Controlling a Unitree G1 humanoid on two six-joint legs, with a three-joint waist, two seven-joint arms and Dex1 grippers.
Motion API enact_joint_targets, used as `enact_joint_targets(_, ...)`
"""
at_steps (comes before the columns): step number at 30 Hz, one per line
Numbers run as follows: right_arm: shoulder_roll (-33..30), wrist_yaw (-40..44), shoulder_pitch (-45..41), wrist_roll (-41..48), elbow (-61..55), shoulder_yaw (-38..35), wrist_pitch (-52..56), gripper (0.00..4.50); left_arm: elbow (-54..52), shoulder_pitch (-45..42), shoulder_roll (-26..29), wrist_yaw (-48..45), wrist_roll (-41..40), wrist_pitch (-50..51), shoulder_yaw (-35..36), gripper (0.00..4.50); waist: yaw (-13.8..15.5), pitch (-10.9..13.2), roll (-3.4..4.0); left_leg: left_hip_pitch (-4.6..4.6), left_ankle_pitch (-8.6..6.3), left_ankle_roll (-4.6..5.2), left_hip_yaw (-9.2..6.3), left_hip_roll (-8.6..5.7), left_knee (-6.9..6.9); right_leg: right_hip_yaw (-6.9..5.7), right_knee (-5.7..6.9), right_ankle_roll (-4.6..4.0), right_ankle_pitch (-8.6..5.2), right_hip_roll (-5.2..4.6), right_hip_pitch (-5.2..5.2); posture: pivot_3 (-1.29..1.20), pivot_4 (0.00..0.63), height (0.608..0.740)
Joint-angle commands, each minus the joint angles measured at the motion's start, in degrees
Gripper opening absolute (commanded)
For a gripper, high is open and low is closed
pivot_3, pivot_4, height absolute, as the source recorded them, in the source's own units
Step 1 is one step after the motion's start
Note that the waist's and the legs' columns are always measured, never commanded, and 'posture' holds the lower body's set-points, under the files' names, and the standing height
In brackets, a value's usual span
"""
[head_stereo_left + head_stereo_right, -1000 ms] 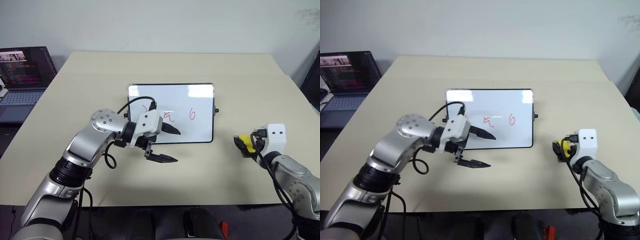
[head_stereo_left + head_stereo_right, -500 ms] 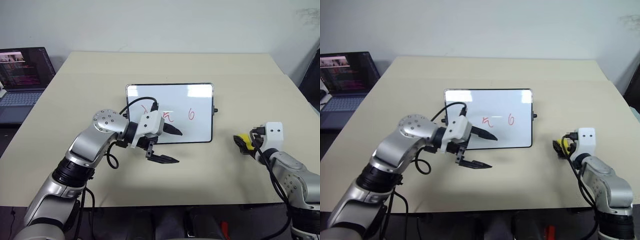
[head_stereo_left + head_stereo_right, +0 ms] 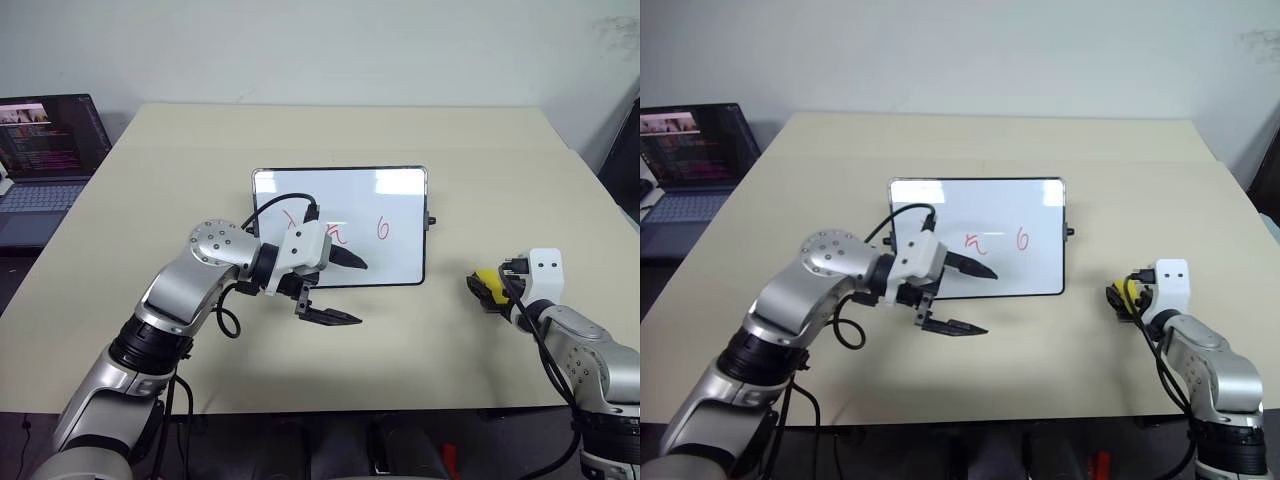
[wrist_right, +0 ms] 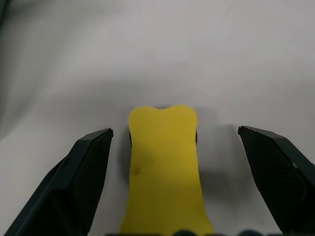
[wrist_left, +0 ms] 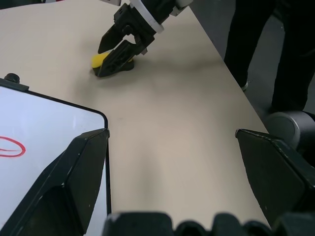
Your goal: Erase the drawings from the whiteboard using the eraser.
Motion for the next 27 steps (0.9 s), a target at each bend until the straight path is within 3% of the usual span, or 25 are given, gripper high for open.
enact_joint_targets(1, -0.2, 1.0, -1.0, -0.5, -0.1, -0.9, -1.4, 3.85, -1.4, -0.5, -0.7, 0.7, 0.0, -1.0, 1.4, 4.5, 0.0, 0.0, 0.0, 0.0, 0.0, 0.0, 0.0, 0.0, 0.0, 0.0, 0.0, 0.0, 0.0, 0.0, 0.0, 0.0, 0.15, 0.74)
enact_joint_targets(8, 0.8, 1.5, -1.4, -0.6, 1.2, -1.4, -1.6, 1.46, -1.9, 0.0, -0.8, 1.3, 0.2, -0.8, 1.5, 4.5, 0.0, 0.0, 0.0, 0.01, 0.0, 0.0, 0.0, 0.0, 0.0, -0.01, 0.02, -0.04, 0.02, 0.0, 0.0, 0.0, 0.15, 0.74)
enact_joint_targets(27, 2.8, 1.6, -0.7, 0.4, -0.9, -2.7, -1.3, 1.42, -6.7, 7.6, 1.3, 7.2, -3.1, 6.7, 6.9, 4.5, -0.1, 0.0, 0.0, 0.05, 0.0, 0.0, 0.0, 0.03, 0.02, 0.02, 0.06, -0.18, 0.11, 0.0, 0.0, 0.0, 0.15, 0.74)
